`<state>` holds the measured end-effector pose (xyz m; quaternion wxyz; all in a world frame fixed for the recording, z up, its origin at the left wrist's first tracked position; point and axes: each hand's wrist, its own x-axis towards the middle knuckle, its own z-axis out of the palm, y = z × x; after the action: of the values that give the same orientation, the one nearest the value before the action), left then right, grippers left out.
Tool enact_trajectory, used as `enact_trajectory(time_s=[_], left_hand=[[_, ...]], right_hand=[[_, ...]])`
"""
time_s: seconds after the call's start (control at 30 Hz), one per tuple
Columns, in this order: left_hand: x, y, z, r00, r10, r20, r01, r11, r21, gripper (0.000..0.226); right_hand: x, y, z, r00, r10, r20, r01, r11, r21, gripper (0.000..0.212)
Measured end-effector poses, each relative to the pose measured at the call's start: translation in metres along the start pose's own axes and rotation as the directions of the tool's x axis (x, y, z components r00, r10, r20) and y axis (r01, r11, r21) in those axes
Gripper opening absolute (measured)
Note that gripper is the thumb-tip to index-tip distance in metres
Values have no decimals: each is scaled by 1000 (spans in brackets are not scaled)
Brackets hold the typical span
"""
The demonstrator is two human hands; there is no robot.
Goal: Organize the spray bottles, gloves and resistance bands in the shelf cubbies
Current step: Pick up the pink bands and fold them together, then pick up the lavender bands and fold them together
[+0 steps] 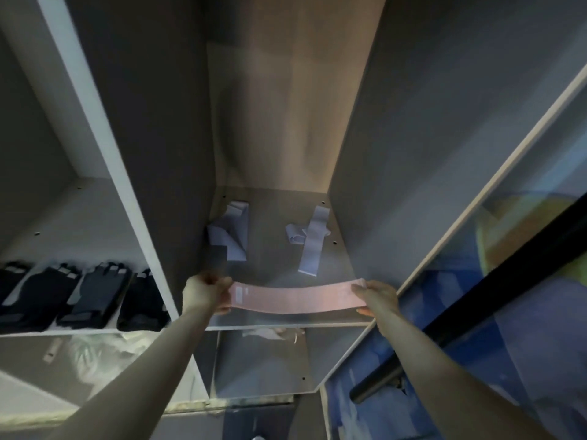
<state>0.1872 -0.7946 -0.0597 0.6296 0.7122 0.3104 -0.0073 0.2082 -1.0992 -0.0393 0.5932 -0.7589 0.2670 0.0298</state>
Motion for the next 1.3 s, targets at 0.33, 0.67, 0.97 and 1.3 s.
enact_trajectory(time_s=[0.33,0.67,0.97,1.3], left_hand=[[48,-56,5,999,9,51,-20,976,217,44],[43,-55,6,995,96,10,-94,946,311,37],[29,-5,22,960,278,39,-280,935,216,21],[36,63,32,966,140,218,-86,967,-240,24]], right_hand=[[45,53,35,1000,10,-4,-10,992,-122,4],[52,63,40,995,-66,-74,23,880,-474,15],[67,30,57,782,-544,303,590,492,-640,35],[119,32,114,662,-503,555,688,115,-717,34]])
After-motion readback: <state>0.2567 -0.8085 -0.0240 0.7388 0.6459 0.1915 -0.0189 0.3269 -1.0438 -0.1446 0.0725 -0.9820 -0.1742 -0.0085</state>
